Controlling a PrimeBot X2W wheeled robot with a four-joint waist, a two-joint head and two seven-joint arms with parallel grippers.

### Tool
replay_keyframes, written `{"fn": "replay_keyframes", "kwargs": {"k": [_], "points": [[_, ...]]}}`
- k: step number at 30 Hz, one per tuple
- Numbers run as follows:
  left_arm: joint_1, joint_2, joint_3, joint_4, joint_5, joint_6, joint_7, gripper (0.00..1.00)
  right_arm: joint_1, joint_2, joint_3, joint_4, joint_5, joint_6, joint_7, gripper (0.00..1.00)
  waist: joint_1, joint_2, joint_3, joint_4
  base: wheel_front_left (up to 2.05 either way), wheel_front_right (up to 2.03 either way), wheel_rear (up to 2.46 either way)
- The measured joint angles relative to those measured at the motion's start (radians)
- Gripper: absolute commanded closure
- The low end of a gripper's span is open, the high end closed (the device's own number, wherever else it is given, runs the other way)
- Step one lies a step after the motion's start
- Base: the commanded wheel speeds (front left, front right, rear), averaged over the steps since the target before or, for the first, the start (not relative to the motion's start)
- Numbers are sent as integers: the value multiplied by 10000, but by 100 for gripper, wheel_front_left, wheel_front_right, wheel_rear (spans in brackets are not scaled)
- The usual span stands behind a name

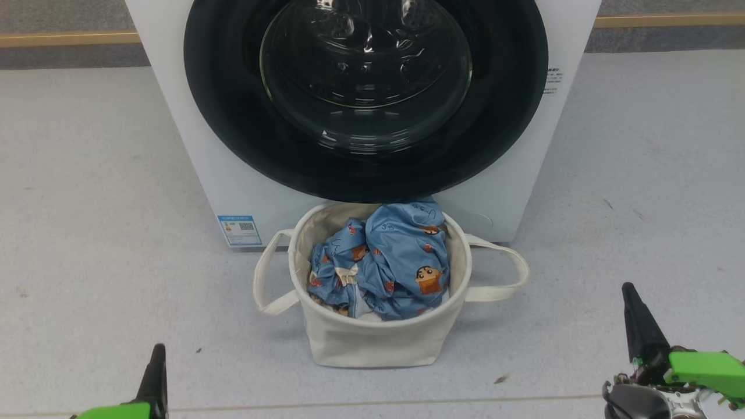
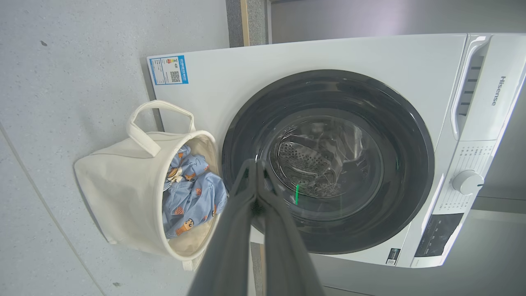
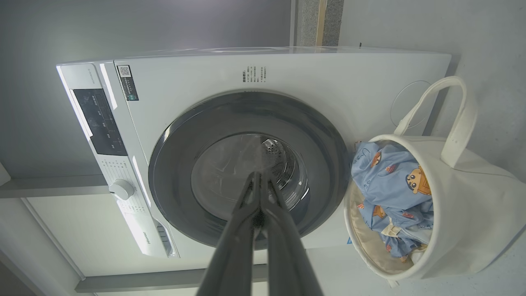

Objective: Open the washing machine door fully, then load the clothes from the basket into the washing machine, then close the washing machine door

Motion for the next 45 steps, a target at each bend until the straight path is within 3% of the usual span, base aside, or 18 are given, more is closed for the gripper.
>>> {"fn": "replay_keyframes", "kwargs": {"k": [45], "points": [[0, 0, 0, 0, 0, 0, 0, 100, 0, 2, -10, 0, -29, 0, 2, 100, 0, 0, 0, 0, 0, 0, 0]]}}
